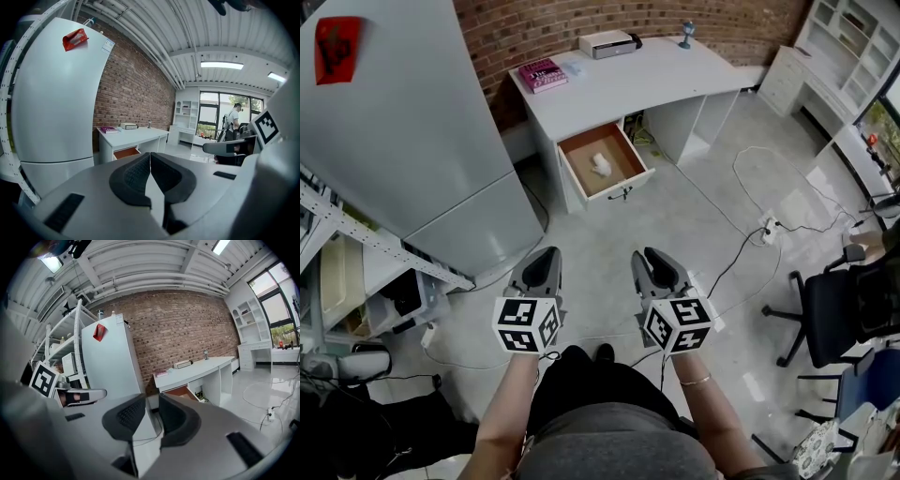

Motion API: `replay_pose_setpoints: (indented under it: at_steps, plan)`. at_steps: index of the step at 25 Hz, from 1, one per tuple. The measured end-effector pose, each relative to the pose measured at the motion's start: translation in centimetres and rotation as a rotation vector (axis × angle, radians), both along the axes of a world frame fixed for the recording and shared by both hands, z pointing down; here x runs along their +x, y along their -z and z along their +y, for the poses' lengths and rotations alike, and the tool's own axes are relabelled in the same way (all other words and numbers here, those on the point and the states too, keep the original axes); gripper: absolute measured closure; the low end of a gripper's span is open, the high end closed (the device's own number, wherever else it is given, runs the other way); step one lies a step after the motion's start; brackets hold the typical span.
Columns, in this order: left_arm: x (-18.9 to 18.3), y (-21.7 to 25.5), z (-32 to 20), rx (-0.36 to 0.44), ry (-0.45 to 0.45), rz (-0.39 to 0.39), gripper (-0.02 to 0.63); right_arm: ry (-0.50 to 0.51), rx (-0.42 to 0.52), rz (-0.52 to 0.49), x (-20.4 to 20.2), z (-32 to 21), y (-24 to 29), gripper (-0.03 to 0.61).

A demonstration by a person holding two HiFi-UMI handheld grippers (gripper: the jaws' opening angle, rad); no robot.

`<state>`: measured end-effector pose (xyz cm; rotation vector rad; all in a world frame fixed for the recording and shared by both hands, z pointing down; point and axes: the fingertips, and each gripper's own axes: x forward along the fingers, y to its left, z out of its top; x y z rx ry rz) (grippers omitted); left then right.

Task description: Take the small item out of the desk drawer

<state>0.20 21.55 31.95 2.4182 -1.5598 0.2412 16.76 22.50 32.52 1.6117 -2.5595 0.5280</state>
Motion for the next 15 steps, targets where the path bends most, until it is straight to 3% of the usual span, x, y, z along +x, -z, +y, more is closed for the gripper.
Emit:
replay_pose_setpoints:
  at_steps: [15]
  plan:
    - [0.2, -0.1, -0.8, -0.005, 0.037, -0.006, 0.591, 0.032, -0.035, -0.026, 0.5, -1.2, -0.8, 0.454]
